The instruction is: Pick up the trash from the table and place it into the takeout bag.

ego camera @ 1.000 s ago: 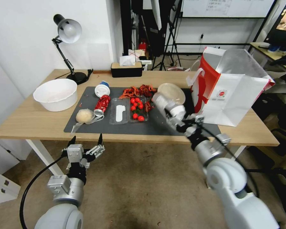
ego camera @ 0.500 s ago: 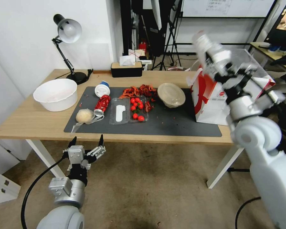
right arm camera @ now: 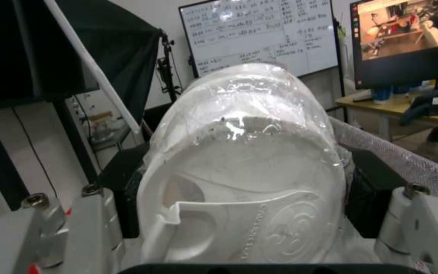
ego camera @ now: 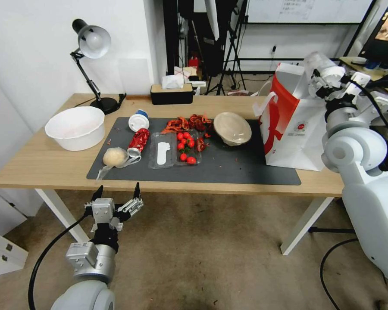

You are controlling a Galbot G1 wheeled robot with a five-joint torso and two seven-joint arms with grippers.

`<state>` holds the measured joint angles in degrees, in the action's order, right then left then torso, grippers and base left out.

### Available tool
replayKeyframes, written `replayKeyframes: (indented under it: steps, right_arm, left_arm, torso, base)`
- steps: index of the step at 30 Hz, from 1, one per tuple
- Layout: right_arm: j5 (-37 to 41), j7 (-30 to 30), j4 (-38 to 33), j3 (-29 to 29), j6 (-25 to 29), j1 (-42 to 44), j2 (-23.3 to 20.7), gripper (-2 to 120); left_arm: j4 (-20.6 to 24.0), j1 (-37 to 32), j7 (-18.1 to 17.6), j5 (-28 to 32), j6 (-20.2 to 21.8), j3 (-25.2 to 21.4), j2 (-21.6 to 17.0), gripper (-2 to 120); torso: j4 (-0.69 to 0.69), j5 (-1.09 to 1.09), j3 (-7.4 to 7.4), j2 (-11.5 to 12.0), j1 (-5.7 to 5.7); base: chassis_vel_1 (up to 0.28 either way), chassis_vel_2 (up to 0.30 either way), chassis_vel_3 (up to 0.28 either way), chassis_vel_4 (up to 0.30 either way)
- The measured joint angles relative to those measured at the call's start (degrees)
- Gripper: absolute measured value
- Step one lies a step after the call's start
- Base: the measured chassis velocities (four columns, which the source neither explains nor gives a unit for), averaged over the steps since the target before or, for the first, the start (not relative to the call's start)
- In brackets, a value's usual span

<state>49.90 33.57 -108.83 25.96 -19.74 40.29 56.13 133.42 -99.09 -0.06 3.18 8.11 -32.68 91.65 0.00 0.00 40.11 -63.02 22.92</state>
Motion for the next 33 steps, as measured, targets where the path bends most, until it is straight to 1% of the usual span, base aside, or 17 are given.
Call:
replayKeyframes:
  steps: [1,2,3,5,7,9,12,14,15,16,19,22,23,24,25,27,33]
  right_arm:
    - [0.0,0.0,-0.1,0.0,-0.2,0.1,0.1,72]
    - [0.0,0.0,-0.2,0.0,-0.4,0.4,0.1,79]
    - [0.0,0.0,-0.2,0.0,-0.4,0.4,0.1,79]
    - [0.0,-0.1,-0.4,0.2,-0.6,0.8,0.1,91]
    - [0.0,-0.1,-0.5,0.4,-0.7,0.9,0.1,93]
    - [0.0,-0.2,-0.6,0.8,-0.7,1.1,0.1,100]
    - [0.2,-0.3,-0.9,1.1,-0.5,1.1,0.0,100]
    - [2.0,-2.3,-1.6,1.7,2.0,1.3,-0.2,100]
    - [2.0,-2.3,-1.6,1.7,2.0,1.3,-0.2,100]
    - [3.0,-4.3,-2.1,2.0,3.7,1.5,-0.3,100]
    - [3.9,-6.3,-2.7,2.2,5.2,1.9,-0.4,100]
    - [5.6,-11.3,-4.3,2.5,8.3,3.2,-0.8,100]
    - [6.4,-15.3,-5.9,2.6,10.4,4.7,-1.0,100]
    - [6.4,-15.3,-5.9,2.6,10.4,4.7,-1.0,100]
    - [6.6,-18.3,-7.3,2.6,12.0,6.2,-1.1,100]
    - [6.6,-21.2,-8.8,2.6,13.4,8.0,-1.2,100]
    - [5.5,-24.5,-10.9,2.6,14.9,10.8,-1.2,100]
  left_arm:
    - [0.0,0.0,0.0,0.0,0.0,0.0,0.0,100]
    - [0.0,0.0,0.0,-0.1,-0.1,0.0,0.0,100]
    - [0.0,0.0,0.0,-0.1,-0.1,0.0,0.0,100]
    - [-0.1,0.0,0.0,-0.2,-0.1,0.0,0.1,100]
    - [-0.1,0.0,0.0,-0.2,-0.1,0.0,0.0,100]
    - [-0.1,0.0,0.0,-0.2,-0.1,0.0,0.0,100]
    - [-0.1,0.0,0.0,-0.2,-0.1,0.0,0.0,100]
    - [-0.1,0.0,0.0,-0.2,-0.1,0.1,-0.1,100]
    - [-0.1,0.0,0.0,-0.2,-0.1,0.1,-0.1,100]
    - [-0.1,0.0,0.1,-0.2,-0.1,0.1,-0.1,100]
    - [-0.1,0.0,0.1,-0.2,-0.1,0.1,-0.1,100]
    - [-0.1,0.1,0.1,-0.2,-0.1,0.1,-0.1,100]
    - [-0.2,0.1,0.1,-0.2,-0.1,0.1,-0.1,100]
    - [-0.2,0.1,0.1,-0.2,-0.1,0.1,-0.1,100]
    - [-0.2,0.2,0.1,-0.2,-0.1,0.1,-0.2,100]
    - [-0.3,0.3,0.1,-0.1,-0.2,0.1,-0.3,100]
    - [-0.4,0.3,0.1,-0.1,-0.2,0.1,-0.3,100]
  torso:
    - [0.00,0.00,0.00,0.0,0.00]
    - [0.00,0.00,0.00,0.0,0.00]
    - [0.00,0.00,0.00,0.0,0.00]
    - [0.00,0.00,0.00,0.0,0.00]
    - [0.00,0.00,0.00,0.0,0.00]
    - [0.00,0.00,0.00,0.0,0.00]
    - [0.00,0.01,0.00,0.0,0.00]
    - [0.00,0.00,0.00,0.0,0.00]
    - [0.00,0.00,0.00,0.0,0.00]
    - [0.00,0.01,0.00,0.0,0.00]
    - [0.01,0.00,0.00,0.0,0.00]
    - [0.01,-0.01,-0.01,0.0,0.00]
    - [0.01,0.00,-0.01,0.0,0.00]
    - [0.01,0.00,-0.01,0.0,0.00]
    - [0.01,-0.01,-0.01,0.0,0.00]
    - [0.00,-0.01,-0.01,0.0,0.00]
    - [0.00,0.00,-0.01,0.0,0.00]
  base:
    - [0.000,0.000,0.000,0.000]
    - [0.000,0.000,0.000,0.000]
    - [0.000,0.000,0.000,0.000]
    - [0.000,0.000,0.000,0.000]
    - [0.000,0.000,0.000,0.000]
    - [0.000,0.000,0.000,0.000]
    - [0.000,0.000,0.000,0.000]
    - [0.000,0.000,0.000,0.000]
    - [0.000,0.000,0.000,0.000]
    - [0.000,0.000,0.000,0.000]
    - [0.000,0.000,0.000,0.000]
    - [0.000,0.000,0.000,0.000]
    - [0.000,0.000,0.000,0.000]
    - [0.000,0.000,0.000,0.000]
    - [0.000,0.000,0.000,0.000]
    - [0.000,0.000,0.000,0.000]
    - [0.000,0.000,0.000,0.000]
